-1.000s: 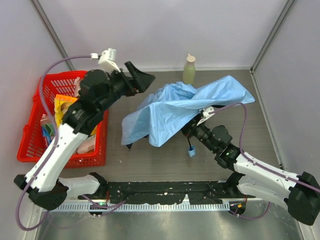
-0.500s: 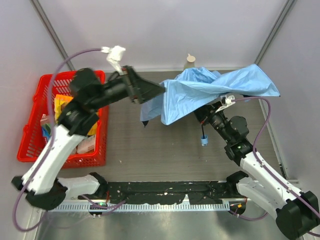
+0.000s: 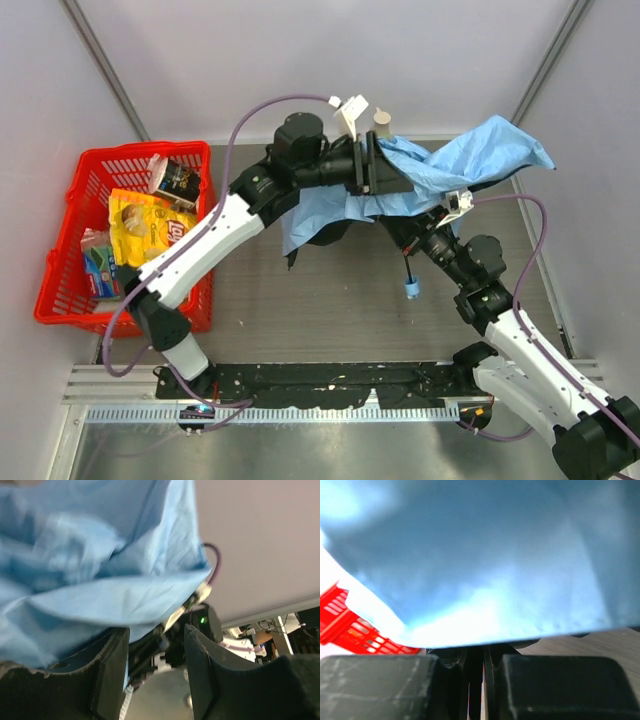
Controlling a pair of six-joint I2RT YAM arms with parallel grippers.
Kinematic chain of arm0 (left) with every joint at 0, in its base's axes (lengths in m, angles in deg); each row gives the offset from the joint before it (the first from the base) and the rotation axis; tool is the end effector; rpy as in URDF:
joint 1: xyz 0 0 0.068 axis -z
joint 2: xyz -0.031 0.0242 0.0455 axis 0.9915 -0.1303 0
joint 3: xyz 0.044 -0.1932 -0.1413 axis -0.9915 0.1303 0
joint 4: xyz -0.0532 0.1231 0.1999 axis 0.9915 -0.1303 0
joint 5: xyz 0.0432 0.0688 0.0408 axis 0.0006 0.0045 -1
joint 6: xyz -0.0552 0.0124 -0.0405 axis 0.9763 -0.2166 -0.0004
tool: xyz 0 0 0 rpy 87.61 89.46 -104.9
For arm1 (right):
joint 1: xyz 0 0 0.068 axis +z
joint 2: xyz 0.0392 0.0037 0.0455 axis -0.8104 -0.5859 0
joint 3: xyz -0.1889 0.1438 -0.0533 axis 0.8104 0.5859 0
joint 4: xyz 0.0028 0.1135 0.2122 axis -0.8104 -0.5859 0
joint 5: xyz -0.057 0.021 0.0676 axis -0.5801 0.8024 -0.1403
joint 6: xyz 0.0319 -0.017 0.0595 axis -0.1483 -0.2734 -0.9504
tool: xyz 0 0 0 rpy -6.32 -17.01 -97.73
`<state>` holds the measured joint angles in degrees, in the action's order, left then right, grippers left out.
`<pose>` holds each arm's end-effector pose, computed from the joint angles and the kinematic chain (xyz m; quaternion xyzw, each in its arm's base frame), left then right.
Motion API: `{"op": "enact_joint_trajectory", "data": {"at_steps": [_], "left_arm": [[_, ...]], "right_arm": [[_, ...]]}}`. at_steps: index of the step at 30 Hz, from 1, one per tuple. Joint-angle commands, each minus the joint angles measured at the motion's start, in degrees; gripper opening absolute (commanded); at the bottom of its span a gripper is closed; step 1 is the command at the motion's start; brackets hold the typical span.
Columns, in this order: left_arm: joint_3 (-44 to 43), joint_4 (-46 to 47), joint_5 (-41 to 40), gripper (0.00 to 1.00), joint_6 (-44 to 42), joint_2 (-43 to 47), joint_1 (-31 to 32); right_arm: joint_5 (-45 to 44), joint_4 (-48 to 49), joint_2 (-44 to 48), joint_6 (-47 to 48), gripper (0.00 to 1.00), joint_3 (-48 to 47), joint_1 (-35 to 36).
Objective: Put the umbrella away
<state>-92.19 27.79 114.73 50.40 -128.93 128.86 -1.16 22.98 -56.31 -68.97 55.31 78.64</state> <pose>0.2285 -0.2801 0.4195 0.1464 0.7377 -0.5981 0.2769 0.1823 0.0993 0.2998 -0.0943 0.6420 0.3972 0.6490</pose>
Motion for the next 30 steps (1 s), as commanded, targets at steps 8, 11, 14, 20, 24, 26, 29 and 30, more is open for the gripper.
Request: {"op": "enact_joint_trajectory", "data": {"at_steps": [8, 11, 14, 20, 24, 26, 29, 30], "left_arm": [[-9.96, 6.73, 7.24, 0.52, 0.41, -10.55, -0.56], [-6.01, 8.74, 11.54, 0.55, 0.06, -2.85, -0.3], [0.77, 10.26, 12.51, 0.62, -3.79, 8.67, -0.21], [1.13, -13.71, 1.47, 0.93, -18.65, 20.39, -1.52], [5.86, -22.08, -19.41, 0.86, -21.91, 27.93, -3.81], [12.17, -21.4, -29.2, 0.64, -21.83, 32.24, -4.33], [18.52, -19.2, -32.05, 0.62, -20.17, 35.34, -7.05], [19.92, -18.85, -31.26, 0.68, -19.29, 35.34, -8.1]], "right_arm": [[9.15, 25.97, -0.39, -13.0, 0.01, 4.86, 0.19], [8.01, 25.8, -0.48, -12.65, 0.01, 5.13, 0.01], [9.4, 26.85, -1.44, -11.34, 0.01, 4.78, -1.13], [18.0, 32.64, -7.5, -13.96, 0.01, 0.83, -8.06], [24.77, 42.21, -12.5, -23.09, 0.01, -1.28, -15.61], [27.58, 48.71, -14.62, -29.41, 0.01, -2.16, -19.04], [31.2, 59.69, -18.57, -38.89, 0.01, -3.48, -23.35], [32.68, 61.72, -19.11, -40.49, 0.01, -3.83, -23.72]]}}
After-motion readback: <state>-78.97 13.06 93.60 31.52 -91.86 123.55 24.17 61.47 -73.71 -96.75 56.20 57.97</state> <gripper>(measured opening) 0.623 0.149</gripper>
